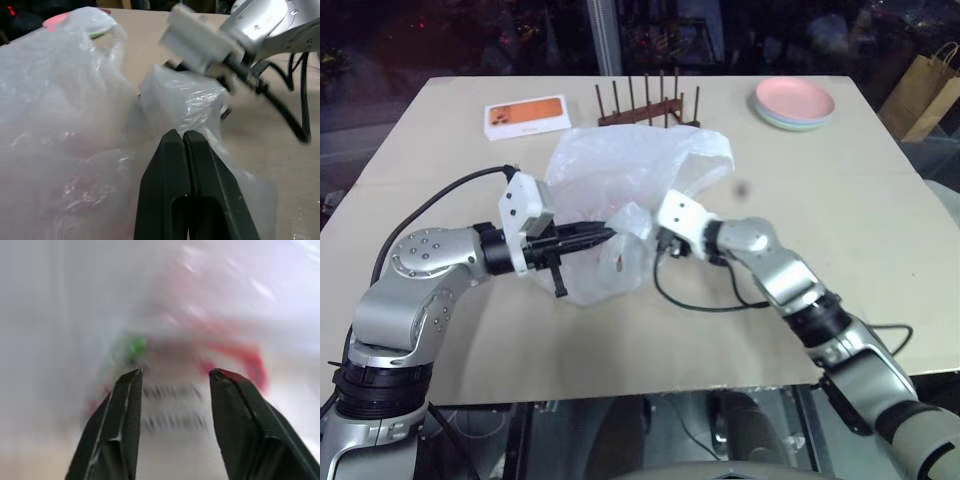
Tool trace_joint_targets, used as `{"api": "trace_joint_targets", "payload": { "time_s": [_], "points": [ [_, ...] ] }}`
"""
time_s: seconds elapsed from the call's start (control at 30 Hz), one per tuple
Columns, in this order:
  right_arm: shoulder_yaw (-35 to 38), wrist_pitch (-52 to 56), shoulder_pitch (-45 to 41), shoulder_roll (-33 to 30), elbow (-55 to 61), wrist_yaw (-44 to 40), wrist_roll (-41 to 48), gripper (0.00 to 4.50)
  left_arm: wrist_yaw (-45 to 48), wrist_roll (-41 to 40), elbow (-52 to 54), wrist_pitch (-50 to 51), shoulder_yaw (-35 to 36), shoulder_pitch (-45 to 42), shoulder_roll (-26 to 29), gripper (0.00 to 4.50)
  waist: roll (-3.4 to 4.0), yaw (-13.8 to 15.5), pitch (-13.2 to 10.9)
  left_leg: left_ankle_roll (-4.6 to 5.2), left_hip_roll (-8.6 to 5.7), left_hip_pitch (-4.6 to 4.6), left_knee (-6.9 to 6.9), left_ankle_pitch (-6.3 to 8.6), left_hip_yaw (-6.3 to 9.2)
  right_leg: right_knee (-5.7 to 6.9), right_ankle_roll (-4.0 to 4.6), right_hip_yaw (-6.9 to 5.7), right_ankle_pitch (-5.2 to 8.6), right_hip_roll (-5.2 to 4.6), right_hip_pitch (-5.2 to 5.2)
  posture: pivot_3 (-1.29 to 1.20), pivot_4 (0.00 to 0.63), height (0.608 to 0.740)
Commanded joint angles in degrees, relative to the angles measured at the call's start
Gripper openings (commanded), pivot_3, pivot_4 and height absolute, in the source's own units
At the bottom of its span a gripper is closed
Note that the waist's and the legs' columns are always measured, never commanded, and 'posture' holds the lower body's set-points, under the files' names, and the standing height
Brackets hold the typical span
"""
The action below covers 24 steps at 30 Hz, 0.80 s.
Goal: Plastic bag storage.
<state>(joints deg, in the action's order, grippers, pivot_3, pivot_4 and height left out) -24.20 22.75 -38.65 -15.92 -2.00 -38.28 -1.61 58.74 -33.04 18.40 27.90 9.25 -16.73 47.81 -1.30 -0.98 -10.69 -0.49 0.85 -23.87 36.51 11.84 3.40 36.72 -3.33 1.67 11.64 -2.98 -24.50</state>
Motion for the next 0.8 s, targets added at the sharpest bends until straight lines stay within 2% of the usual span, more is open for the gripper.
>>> {"api": "trace_joint_targets", "payload": {
  "time_s": [0.03, 0.2, 0.3, 0.4, 0.7, 0.8],
  "points": [
    [5.5, 3.6, 3.7, -1.5, 10.0, 1.2, 2.2, 2.2, -0.8, -0.3, 1.5, -1.7, 1.9, 0.5, -0.5, 0.0, 0.0, 0.0, 0.0, 0.0, 0.02, 0.0, -0.01, 0.0, 0.01, 0.01, 0.0, 0.0, 0.0, 0.02, -0.01, 0.0, 0.15, 0.74],
    [12.8, 10.4, 5.1, -1.1, 15.1, 5.9, 4.2, 2.2, -0.5, 0.7, 0.4, -3.2, 1.9, 1.9, -0.6, 0.0, 0.01, -0.8, 0.0, 0.0, 0.18, 0.09, -0.03, 0.0, 0.0, 0.08, 0.01, 0.0, 0.01, 0.19, -0.02, 0.0, 0.15, 0.74],
    [16.9, 12.6, 1.6, -0.5, 11.4, 10.6, 3.3, 2.2, -0.5, 0.8, 0.0, -3.6, 2.1, 2.4, -0.4, 0.0, 0.0, -1.1, 0.0, 0.0, 0.19, 0.13, 0.01, -0.01, 0.0, 0.11, 0.03, 0.0, 0.03, 0.19, -0.01, 0.0, 0.15, 0.74],
    [18.1, 9.4, -4.3, -1.3, 0.7, 13.4, 1.3, 2.2, -0.4, 0.6, 0.3, -3.5, 2.4, 2.9, -0.1, 0.0, 0.01, -1.5, 0.0, 0.0, 0.19, 0.12, 0.03, -0.01, -0.03, 0.12, 0.04, 0.02, 0.02, 0.19, -0.02, 0.0, 0.15, 0.74],
    [14.8, -11.0, -21.3, 0.9, -37.5, 10.5, -2.1, 2.2, -1.9, -1.4, 4.2, -0.8, 5.0, 6.2, 0.1, 0.0, 0.02, -1.7, 0.0, 0.0, 0.19, 0.07, -0.11, -0.01, -0.11, 0.03, 0.06, 0.11, -0.01, 0.19, -0.08, 0.0, 0.15, 0.74],
    [14.9, -14.7, -23.8, 1.2, -42.6, 8.1, -2.1, 2.2, -3.0, -1.8, 5.8, -0.1, 6.4, 7.9, 0.3, 0.0, 0.02, -1.6, 0.0, 0.0, 0.19, 0.05, -0.15, -0.01, -0.11, 0.01, 0.06, 0.13, -0.01, 0.19, -0.11, 0.0, 0.15, 0.74]
  ]
}}
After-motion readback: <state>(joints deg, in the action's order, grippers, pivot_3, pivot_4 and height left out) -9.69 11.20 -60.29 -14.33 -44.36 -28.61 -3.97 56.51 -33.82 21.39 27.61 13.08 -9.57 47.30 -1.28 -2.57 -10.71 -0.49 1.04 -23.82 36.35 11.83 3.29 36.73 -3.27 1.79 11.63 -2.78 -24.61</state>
